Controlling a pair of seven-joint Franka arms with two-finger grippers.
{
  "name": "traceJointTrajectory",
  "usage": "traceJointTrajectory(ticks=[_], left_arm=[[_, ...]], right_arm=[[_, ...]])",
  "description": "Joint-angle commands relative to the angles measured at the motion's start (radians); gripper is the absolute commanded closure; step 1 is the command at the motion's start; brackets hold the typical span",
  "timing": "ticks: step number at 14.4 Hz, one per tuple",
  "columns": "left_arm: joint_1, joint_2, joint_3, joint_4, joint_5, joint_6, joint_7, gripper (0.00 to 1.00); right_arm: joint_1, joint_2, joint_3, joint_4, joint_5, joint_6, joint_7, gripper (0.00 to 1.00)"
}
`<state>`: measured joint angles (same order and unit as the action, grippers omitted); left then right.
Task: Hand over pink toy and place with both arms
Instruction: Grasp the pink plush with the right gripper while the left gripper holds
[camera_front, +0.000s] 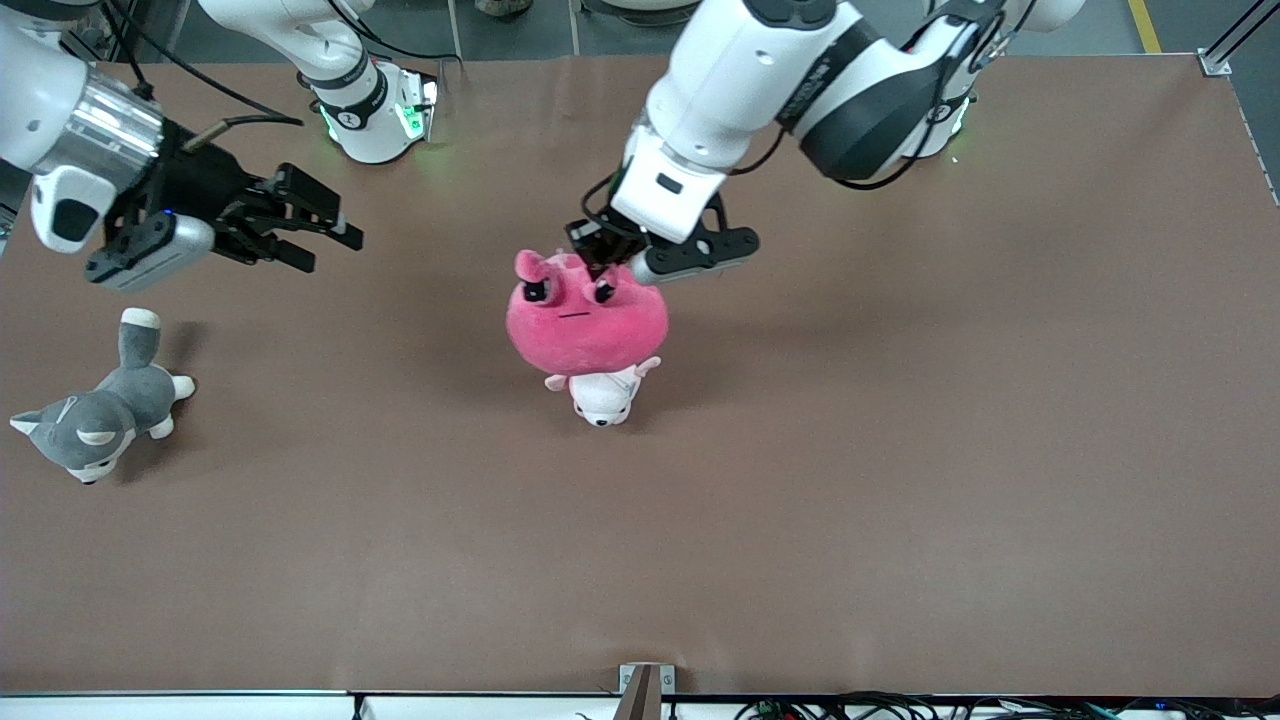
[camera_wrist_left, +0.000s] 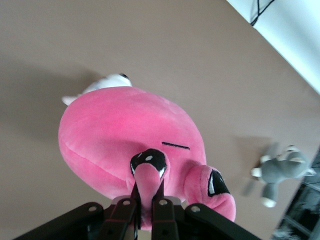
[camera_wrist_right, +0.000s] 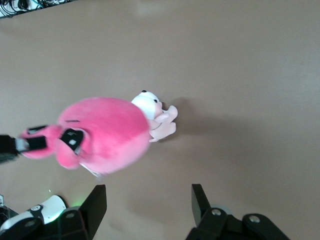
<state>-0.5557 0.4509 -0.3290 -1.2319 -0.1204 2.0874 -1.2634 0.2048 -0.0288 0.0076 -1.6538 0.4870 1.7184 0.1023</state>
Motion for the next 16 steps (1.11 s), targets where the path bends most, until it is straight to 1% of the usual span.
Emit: traceJointTrajectory(ticks=[1, 5, 9, 16], left_arm=[[-0.052, 0.043, 0.007, 0.072, -0.013, 0.039, -0.059, 1.00], [-0.095, 0.061, 0.004, 0.072, -0.015, 0.079, -0.108, 1.00], [-0.098, 0.061, -0.001, 0.071, -0.015, 0.094, -0.117, 0.99], [-0.119, 0.077, 0.005, 0.072, -0.015, 0.146, -0.136, 0.99]], right_arm=[[0.044, 0.030, -0.009, 0.016, 0.018, 0.024, 0.054, 0.23], [0.048, 0.049, -0.009, 0.016, 0.019, 0.021, 0.056, 0.23], [0.053, 0.053, -0.008, 0.014, 0.021, 0.012, 0.057, 0.23], [0.120, 0.059, -0.009, 0.006, 0.010, -0.016, 0.115, 0.23]])
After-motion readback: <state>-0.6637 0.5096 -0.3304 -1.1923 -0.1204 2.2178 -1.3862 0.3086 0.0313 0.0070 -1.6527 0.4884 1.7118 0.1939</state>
